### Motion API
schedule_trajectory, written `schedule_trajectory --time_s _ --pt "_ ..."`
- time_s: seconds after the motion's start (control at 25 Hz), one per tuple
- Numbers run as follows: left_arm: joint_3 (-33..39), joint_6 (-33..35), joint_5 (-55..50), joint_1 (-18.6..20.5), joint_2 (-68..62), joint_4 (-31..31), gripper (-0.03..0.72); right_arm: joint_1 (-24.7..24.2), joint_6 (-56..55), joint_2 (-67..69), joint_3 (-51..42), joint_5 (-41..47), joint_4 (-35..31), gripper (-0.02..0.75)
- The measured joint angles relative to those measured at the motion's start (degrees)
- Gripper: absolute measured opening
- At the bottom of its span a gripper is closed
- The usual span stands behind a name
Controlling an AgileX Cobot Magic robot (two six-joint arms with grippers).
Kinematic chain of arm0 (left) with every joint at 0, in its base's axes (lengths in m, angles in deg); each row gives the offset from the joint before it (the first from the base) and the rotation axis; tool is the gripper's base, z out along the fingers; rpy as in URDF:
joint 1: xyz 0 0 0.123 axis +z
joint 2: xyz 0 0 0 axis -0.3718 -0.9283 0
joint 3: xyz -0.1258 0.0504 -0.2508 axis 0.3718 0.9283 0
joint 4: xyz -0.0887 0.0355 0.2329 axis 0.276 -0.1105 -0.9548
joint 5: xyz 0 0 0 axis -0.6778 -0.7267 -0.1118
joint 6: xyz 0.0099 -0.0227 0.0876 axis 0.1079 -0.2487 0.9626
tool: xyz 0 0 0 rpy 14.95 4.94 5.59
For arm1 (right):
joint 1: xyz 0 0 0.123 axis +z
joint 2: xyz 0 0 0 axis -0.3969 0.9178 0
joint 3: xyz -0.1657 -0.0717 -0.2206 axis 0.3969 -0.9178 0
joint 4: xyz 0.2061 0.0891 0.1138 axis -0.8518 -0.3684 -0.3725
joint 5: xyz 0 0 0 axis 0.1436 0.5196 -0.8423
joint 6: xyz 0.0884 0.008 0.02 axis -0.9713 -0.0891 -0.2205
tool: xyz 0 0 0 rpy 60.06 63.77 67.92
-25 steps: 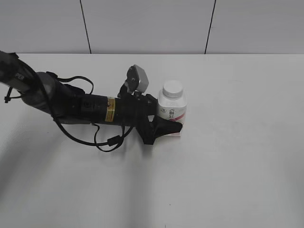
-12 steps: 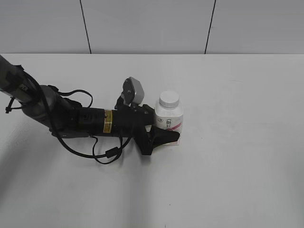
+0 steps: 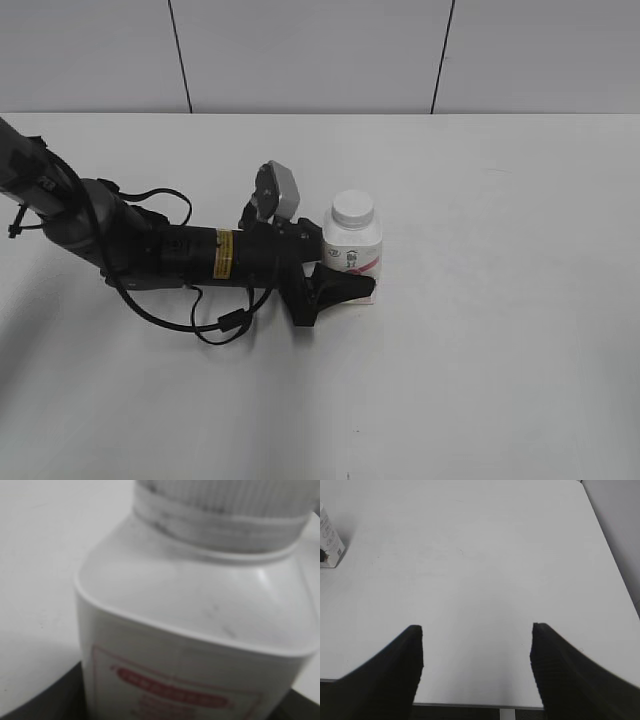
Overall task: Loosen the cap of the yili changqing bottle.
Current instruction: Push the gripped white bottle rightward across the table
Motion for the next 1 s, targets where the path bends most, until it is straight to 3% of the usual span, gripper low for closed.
schedule_trajectory --time_s 1.0 --pt "0.07 0.21 -2.03 -0.09 0.17 2.21 0.439 0.0 0.0 0.0 0.0 0.0 0.21 0.533"
